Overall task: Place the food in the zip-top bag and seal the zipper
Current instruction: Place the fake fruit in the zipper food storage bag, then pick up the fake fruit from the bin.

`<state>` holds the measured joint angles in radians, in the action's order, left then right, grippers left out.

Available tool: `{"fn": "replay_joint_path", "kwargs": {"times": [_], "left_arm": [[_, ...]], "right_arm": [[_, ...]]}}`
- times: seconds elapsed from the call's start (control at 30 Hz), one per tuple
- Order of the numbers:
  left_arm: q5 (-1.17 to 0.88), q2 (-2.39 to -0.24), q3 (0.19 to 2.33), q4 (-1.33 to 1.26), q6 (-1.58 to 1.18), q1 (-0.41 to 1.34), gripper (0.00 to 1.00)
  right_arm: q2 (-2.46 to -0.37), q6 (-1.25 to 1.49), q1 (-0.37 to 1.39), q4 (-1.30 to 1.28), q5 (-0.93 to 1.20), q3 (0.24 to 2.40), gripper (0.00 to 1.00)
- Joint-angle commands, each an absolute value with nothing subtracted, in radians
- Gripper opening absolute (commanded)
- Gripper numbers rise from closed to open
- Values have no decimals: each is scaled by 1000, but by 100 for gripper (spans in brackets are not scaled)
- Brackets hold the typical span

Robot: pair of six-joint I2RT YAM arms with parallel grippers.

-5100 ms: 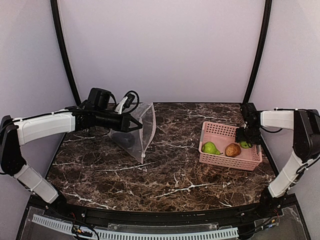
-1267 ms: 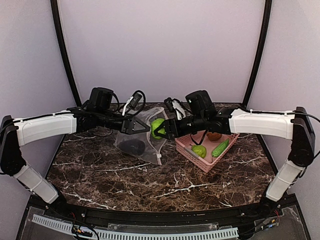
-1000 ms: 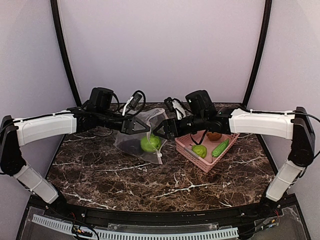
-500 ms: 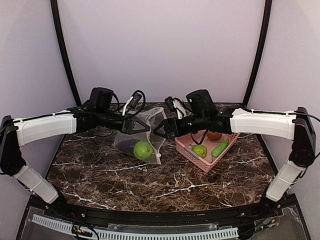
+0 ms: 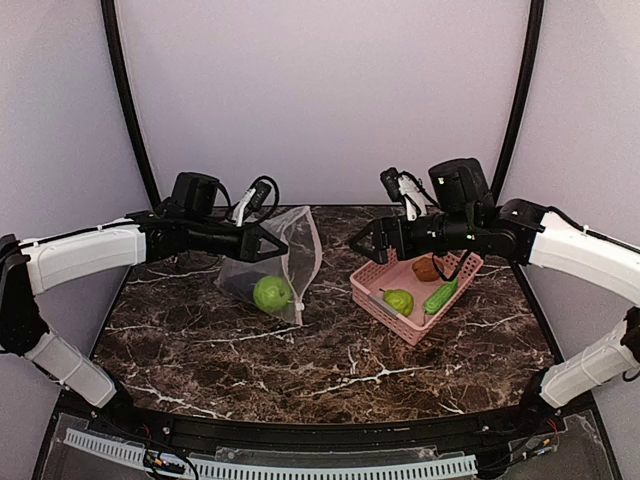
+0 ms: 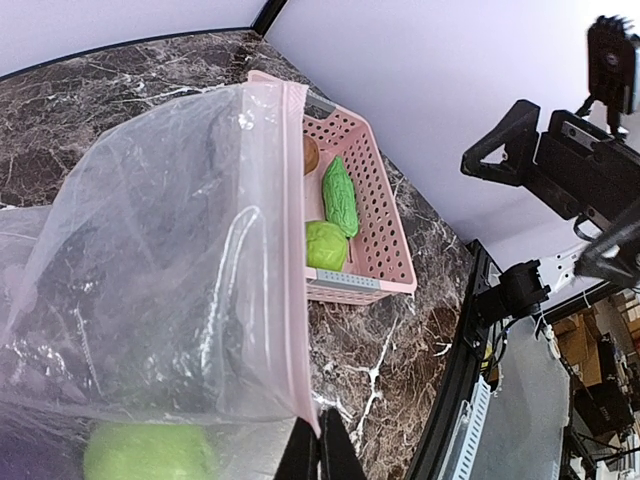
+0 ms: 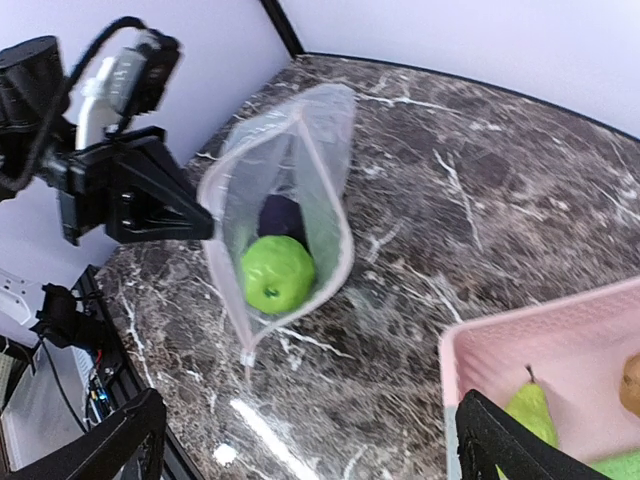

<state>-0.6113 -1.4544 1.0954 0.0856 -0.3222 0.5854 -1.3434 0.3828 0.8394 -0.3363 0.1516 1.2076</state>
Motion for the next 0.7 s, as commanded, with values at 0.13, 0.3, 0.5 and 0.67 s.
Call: {"fn": "replay_joint_path", "kwargs": {"times": [0.13, 0.3, 0.5, 0.67], "left_arm": [[-599, -1371, 1141, 142, -250, 584, 1], [-600, -1373, 1138, 139, -247, 584, 1], [-618, -1386, 1130, 123, -267, 584, 1], [-627, -1394, 1126, 112, -278, 584, 1]], "right_arm": [[-1306, 452, 684, -622, -39, 1127, 98], [-1348, 450, 610, -601, -18, 1074, 98], [-1450, 417, 595, -566, 25, 1069, 97], [-1556, 398, 595, -544, 31, 1083, 93]]}}
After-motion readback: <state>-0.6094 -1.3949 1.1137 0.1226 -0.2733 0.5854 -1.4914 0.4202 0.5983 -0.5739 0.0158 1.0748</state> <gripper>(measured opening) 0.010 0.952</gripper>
